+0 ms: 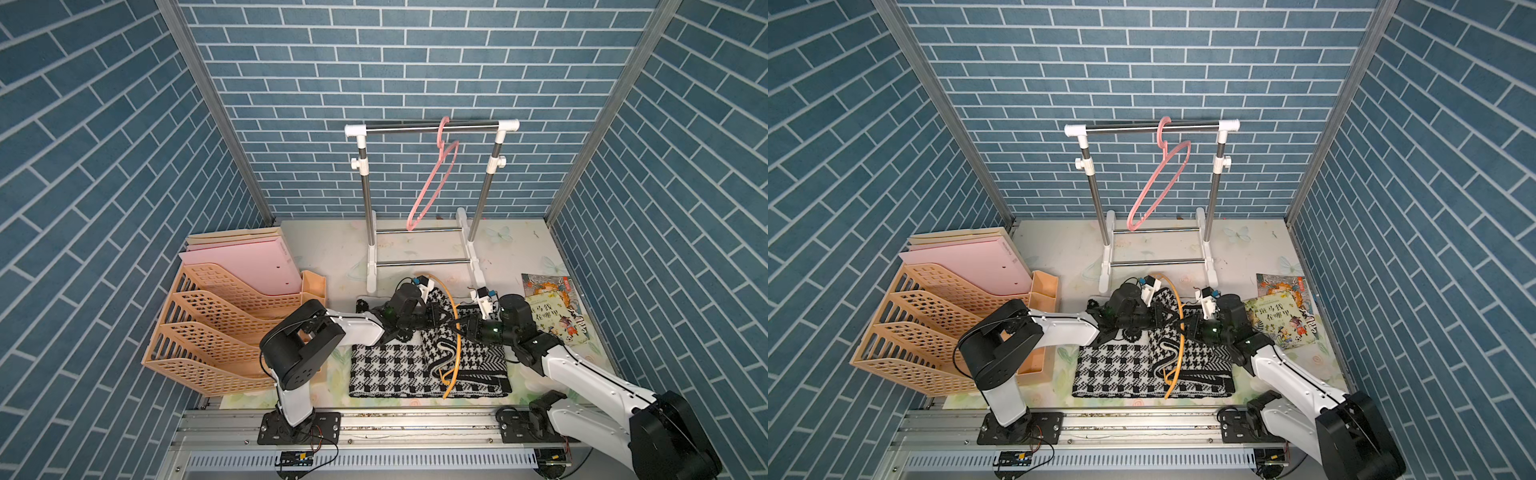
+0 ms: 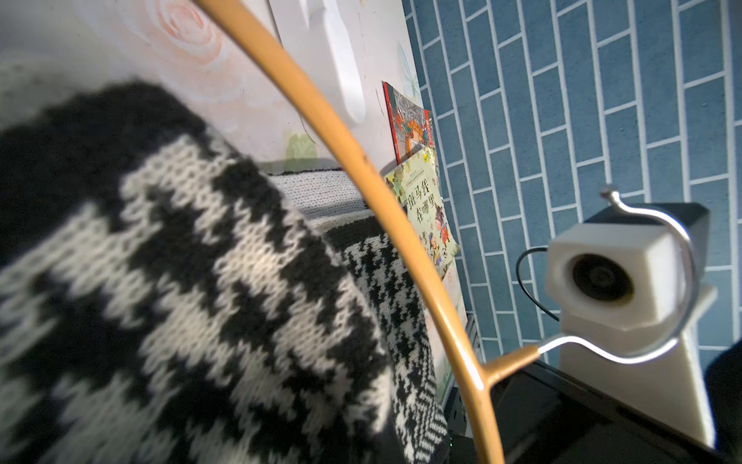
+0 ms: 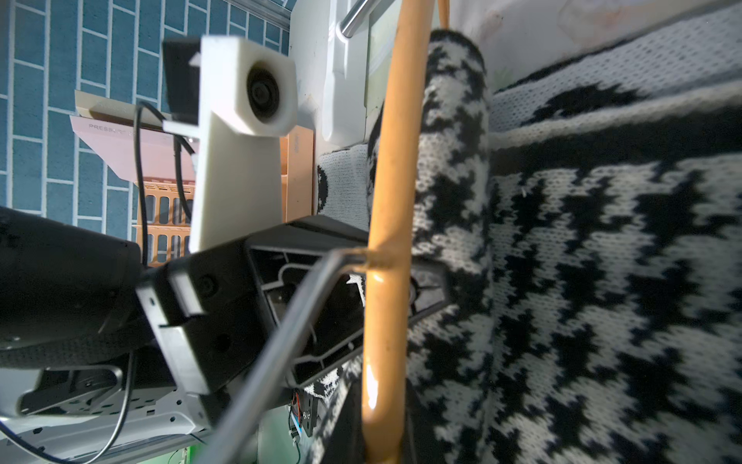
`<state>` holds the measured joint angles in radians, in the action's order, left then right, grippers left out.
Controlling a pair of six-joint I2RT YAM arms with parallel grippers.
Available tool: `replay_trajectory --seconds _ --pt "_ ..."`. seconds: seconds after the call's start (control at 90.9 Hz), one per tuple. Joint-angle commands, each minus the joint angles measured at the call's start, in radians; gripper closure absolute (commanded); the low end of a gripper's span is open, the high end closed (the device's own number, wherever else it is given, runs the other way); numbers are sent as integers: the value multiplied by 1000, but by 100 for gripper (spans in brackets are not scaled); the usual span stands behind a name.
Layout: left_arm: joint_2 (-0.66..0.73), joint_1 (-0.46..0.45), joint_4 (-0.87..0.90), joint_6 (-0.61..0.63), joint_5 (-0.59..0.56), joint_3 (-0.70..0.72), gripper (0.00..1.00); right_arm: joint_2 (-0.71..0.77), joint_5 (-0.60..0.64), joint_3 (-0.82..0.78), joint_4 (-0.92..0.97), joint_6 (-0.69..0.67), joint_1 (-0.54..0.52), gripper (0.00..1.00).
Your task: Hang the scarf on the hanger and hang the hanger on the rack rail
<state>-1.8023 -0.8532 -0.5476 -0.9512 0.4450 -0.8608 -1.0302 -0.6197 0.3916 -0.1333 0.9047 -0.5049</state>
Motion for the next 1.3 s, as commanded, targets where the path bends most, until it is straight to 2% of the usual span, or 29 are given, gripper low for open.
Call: replay_trajectory --seconds 0.0,0.33,0.528,0.561,0.715,0.825,0.88,0.946,1.056,1.232,1.287 --pt "-8 -13 45 53 -35 -41 100 34 -17 -17 69 34 -9 100" --pt "-50 -45 83 89 -39 -111 100 106 -84 -14 118 73 -13 100" --pt "-69 -73 77 104 -14 -129 100 160 -74 -20 180 63 -12 100" --pt "-71 -77 66 103 -5 -124 93 164 -68 -27 181 63 -11 100" --pt "-43 -93 49 102 20 -112 40 173 -45 -48 175 61 -13 100" --pt "15 -94 91 118 23 -101 15 166 -15 -37 202 30 -12 100" --pt "58 -93 133 138 5 -90 6 159 -7 -27 219 13 -12 100" --pt "102 -91 186 155 -11 -79 1 157 10 -16 238 -2 -13 100" --pt "152 -90 226 169 -3 -69 0 154 18 -9 251 -13 -10 100" --pt "177 -90 262 174 2 -89 1 162 24 -5 264 -16 -11 100" --pt "204 -90 257 170 2 -86 5 163 26 -2 266 -19 -11 100"
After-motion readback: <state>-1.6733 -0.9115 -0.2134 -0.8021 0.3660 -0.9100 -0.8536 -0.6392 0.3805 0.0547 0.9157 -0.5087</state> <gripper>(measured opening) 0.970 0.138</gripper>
